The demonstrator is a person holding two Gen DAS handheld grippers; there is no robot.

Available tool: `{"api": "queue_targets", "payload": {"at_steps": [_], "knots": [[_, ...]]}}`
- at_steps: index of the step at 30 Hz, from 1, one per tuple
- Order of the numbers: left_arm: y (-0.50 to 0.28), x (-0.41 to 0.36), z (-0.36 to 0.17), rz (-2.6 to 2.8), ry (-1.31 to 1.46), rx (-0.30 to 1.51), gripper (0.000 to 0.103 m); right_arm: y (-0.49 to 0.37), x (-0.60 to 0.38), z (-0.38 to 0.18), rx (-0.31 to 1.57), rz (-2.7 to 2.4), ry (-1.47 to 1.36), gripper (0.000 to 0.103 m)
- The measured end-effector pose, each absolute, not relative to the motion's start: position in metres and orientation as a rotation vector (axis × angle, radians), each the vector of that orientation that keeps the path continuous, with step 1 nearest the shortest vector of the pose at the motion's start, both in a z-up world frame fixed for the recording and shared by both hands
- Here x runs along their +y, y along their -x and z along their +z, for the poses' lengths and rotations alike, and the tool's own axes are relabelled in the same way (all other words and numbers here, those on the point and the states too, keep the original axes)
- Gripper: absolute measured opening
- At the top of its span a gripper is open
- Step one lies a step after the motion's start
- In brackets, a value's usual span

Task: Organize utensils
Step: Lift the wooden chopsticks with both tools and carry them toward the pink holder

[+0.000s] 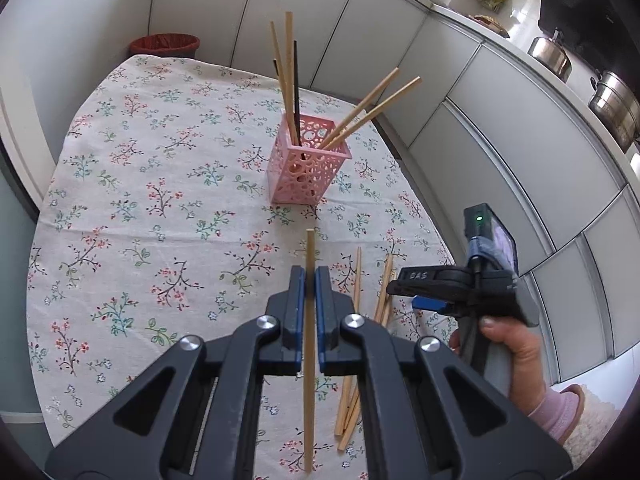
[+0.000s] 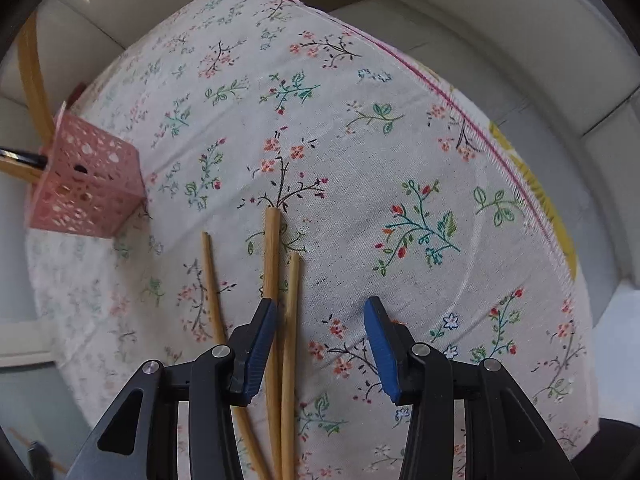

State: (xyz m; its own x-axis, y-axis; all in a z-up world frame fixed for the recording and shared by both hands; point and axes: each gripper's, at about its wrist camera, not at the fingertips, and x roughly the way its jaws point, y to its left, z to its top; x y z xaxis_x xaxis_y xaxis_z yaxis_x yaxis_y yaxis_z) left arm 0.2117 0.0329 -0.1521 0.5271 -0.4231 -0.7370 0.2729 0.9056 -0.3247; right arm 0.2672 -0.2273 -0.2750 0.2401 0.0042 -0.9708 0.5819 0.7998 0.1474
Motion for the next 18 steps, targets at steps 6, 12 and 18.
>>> {"api": "queue_targets", "payload": {"at_steps": [6,12,18], "knots": [[-0.207,0.036,-0.148,-0.426,0.19,0.919,0.006,-0.265,-0.21,-0.276,1.277,-0.427,-0.428,0.009],[-0.204,0.036,-0.145,-0.426,0.197,0.91,0.006,-0.262,-0.191,-0.275,1.264,-0.37,-0.3,0.008],[-0.189,0.035,-0.12,-0.434,0.191,0.808,0.006,-0.218,-0.195,-0.255,1.102,-0.23,-0.343,0.006]]}}
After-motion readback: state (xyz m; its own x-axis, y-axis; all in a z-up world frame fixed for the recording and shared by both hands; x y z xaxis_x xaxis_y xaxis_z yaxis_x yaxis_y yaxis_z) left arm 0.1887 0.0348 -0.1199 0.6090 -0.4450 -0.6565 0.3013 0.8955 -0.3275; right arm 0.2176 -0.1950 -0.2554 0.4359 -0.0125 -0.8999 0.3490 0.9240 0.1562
